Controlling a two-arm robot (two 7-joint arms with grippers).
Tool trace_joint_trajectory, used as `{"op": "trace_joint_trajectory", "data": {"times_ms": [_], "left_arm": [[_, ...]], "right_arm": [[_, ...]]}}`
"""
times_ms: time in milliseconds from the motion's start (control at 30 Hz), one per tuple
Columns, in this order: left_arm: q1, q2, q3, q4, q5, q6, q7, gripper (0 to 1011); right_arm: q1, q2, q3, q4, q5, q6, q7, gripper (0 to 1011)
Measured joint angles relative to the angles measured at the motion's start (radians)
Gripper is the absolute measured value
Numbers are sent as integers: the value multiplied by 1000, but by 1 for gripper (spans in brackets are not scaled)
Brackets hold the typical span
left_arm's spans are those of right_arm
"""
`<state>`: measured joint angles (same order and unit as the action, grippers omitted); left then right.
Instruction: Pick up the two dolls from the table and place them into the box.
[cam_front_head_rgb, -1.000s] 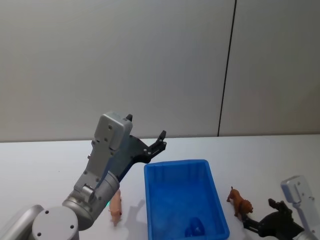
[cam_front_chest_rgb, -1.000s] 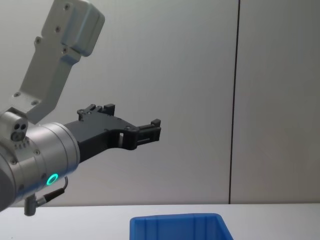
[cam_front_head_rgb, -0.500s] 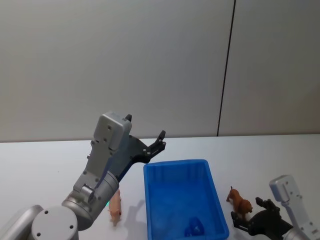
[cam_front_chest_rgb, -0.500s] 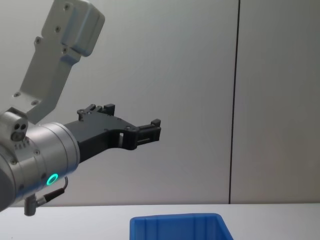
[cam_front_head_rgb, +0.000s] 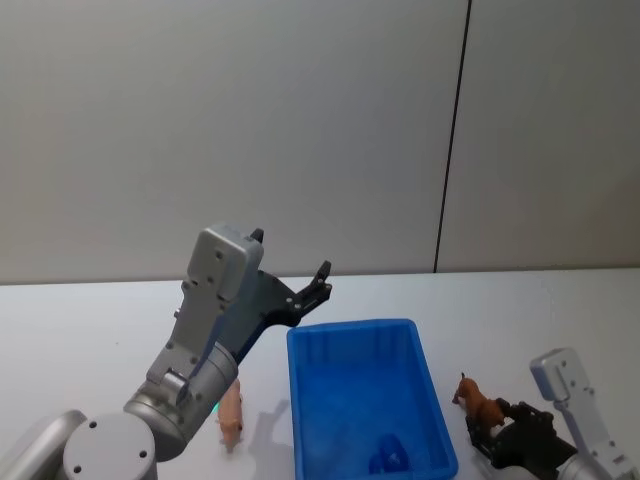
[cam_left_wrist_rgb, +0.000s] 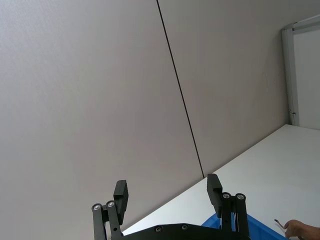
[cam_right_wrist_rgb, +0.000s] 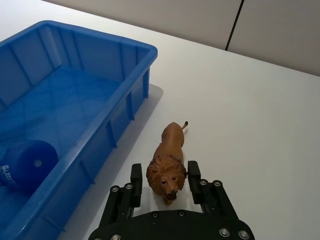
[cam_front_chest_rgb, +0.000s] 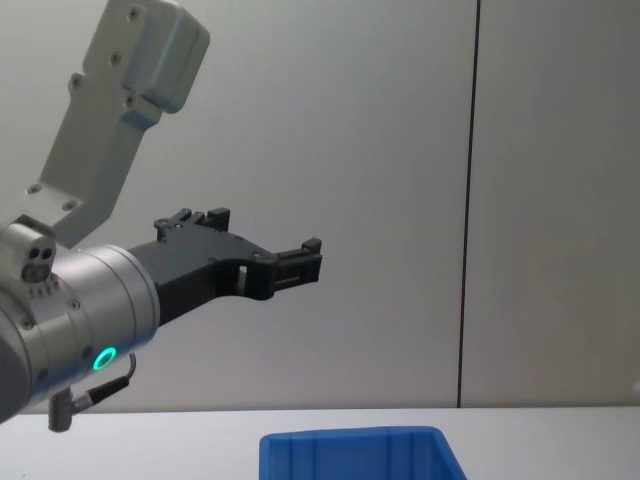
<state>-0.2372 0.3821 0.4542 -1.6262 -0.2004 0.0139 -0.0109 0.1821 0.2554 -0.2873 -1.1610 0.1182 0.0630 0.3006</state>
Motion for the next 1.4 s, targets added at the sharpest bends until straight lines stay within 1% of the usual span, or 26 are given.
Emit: {"op": "trace_joint_trajectory", "data": {"times_ms": [33, 133, 233, 467, 633, 733, 767, 867, 967, 1100, 1267, 1300, 1333, 1400], "left_arm": [[0, 0, 0, 0, 0, 0, 0, 1001], [0, 0, 0, 0, 0, 0, 0, 1001], [0, 0, 0, 0, 0, 0, 0, 1001], [0, 0, 0, 0, 0, 0, 0, 1001], [0, 0, 0, 0, 0, 0, 0, 1001], [0, 0, 0, 0, 0, 0, 0, 1001], [0, 0, 0, 0, 0, 0, 0, 1001], [0, 0, 0, 0, 0, 0, 0, 1001], [0, 0, 0, 0, 0, 0, 0, 1001], [0, 0, 0, 0, 0, 0, 0, 1001], [0, 0, 0, 0, 0, 0, 0, 1001], [0, 0, 0, 0, 0, 0, 0, 1001], [0, 0, 0, 0, 0, 0, 0, 1001], [0, 0, 0, 0, 0, 0, 0, 1001]], "right_arm": [[2, -1, -1, 3, -1, 0, -3, 576], [3, -2, -1, 4, -3, 1, -11, 458], [3, -3, -2, 3, -5, 1, -17, 428], [-5, -2, -2, -25, -9, 3, -39, 428], [-17, 3, -3, -72, -14, -2, -56, 428], [-26, 6, -3, -113, -19, -11, -64, 427], [-26, 6, -3, -113, -19, -11, -64, 428], [-32, 8, -3, -147, -23, -21, -64, 428], [-34, 9, -7, -185, -27, -34, -53, 428], [-33, 5, -11, -212, -28, -47, -31, 428], [-21, -5, -20, -233, -27, -62, 12, 428], [-21, -5, -20, -233, -27, -62, 12, 428], [-17, -8, -23, -236, -26, -66, 28, 430], [-9, -15, -28, -237, -24, -72, 53, 493]]}}
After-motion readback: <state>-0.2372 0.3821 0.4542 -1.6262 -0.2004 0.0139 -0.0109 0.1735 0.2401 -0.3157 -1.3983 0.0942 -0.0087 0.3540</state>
